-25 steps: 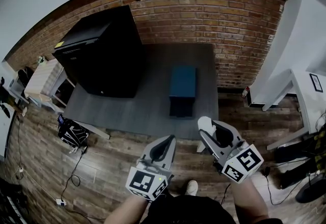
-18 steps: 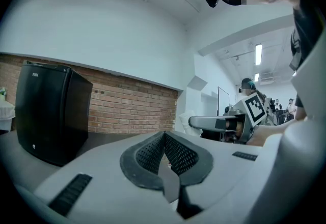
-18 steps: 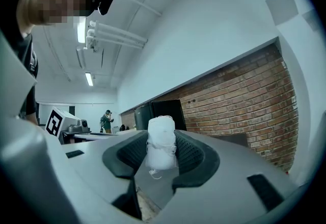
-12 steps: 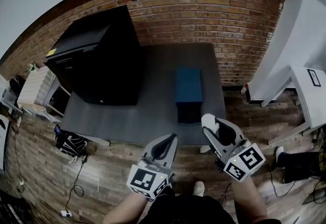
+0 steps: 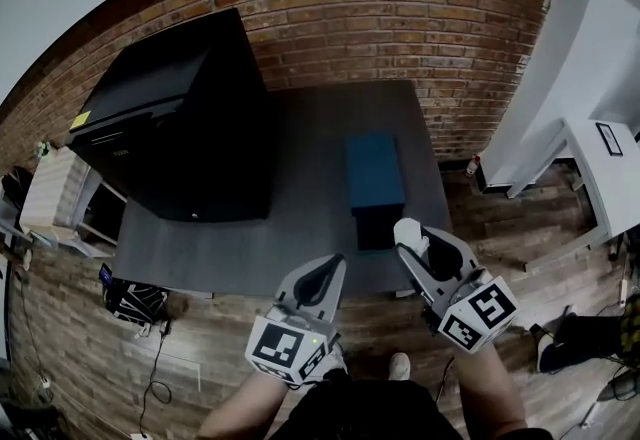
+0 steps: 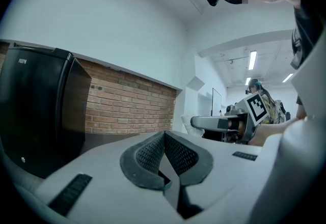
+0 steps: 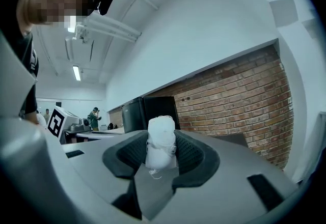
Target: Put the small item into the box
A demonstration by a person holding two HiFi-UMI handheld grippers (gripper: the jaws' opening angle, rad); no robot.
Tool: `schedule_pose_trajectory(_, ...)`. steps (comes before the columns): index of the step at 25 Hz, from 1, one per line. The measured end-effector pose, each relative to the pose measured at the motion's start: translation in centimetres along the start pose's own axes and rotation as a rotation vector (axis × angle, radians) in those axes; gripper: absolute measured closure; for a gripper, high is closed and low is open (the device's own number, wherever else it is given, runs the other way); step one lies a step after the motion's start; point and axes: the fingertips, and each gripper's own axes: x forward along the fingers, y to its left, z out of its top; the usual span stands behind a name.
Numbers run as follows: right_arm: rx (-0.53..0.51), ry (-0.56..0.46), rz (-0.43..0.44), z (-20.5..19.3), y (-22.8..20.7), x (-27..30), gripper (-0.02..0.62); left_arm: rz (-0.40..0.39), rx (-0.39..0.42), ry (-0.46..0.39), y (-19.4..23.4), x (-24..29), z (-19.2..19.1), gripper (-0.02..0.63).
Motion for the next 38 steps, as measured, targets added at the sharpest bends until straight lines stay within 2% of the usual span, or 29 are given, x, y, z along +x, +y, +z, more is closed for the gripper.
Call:
schedule_pose_trajectory(11,0.001,0.014,-0.094,-1.1,0.8,3.9,0.42,-0.085,-0.014,0.022,4.4,0.0,-1.1,0.572)
schedule_pose_trajectory(22,-0.01,0.018,-0.173,-1.6,1.8,4.9,0.42,-0.157,-0.017,0.025,5.8,-0.8,-1.8,0.572)
schedule_pose_trajectory(28,-0.01,0.036,-0.179,-2.2,0.9,4.8,0.42,-0.154,-0.004,0.038,5.7,-0.4,-2.2,0.572)
schedule_pose_trajectory(38,0.006,0.118,-0.144,-4.7,-2.7,5.8,0.42,-0.102,-0.018,0.059,6.1,1.9,-3.6,0.572)
